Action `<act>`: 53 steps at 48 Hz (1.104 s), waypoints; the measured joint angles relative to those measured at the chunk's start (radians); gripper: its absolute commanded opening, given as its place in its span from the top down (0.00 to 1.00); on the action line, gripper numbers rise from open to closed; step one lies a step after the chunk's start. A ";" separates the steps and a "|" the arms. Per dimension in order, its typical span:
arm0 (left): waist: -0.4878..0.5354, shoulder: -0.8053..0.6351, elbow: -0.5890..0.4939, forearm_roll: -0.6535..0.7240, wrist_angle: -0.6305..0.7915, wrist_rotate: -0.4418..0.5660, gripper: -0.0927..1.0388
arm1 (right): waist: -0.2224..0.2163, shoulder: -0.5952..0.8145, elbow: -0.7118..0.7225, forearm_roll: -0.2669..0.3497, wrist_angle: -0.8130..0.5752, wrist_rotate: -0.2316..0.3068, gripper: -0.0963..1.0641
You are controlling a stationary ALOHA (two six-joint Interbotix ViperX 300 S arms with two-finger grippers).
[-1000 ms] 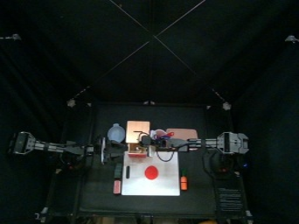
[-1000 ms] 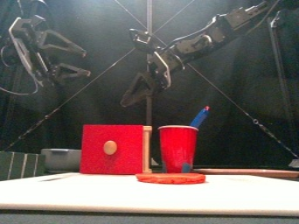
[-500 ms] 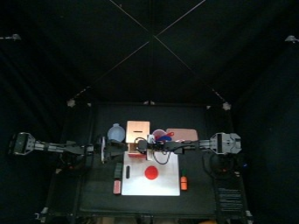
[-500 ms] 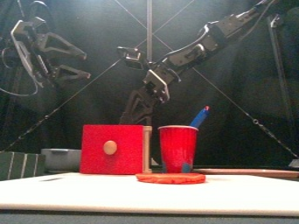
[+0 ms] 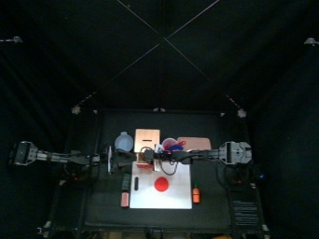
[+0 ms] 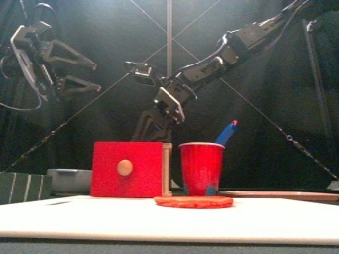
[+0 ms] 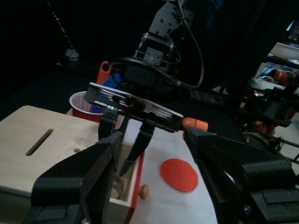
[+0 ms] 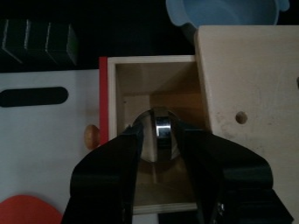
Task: Get the cutter from the drawer then cut the dough then place the extra dough in the bowl
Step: Place the cutter on the board
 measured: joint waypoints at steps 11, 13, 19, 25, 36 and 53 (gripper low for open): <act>0.002 0.000 0.003 -0.006 0.000 0.000 0.10 | -0.006 0.006 0.000 -0.012 0.011 -0.009 0.49; 0.002 0.000 0.006 -0.011 0.000 0.000 0.10 | -0.005 0.005 0.000 -0.020 0.012 -0.003 0.49; 0.012 0.000 0.009 -0.028 0.000 0.000 0.10 | 0.008 -0.049 -0.002 -0.052 0.017 -0.006 0.49; 0.021 0.000 0.009 -0.028 0.000 0.000 0.10 | 0.020 -0.127 0.000 -0.081 0.017 -0.006 0.49; 0.043 0.000 0.009 -0.029 0.000 -0.003 0.10 | 0.044 -0.339 0.101 -0.158 0.017 -0.008 0.49; 0.060 0.002 0.005 -0.038 0.000 0.000 0.10 | 0.118 -0.744 0.568 -0.176 -0.018 -0.005 0.49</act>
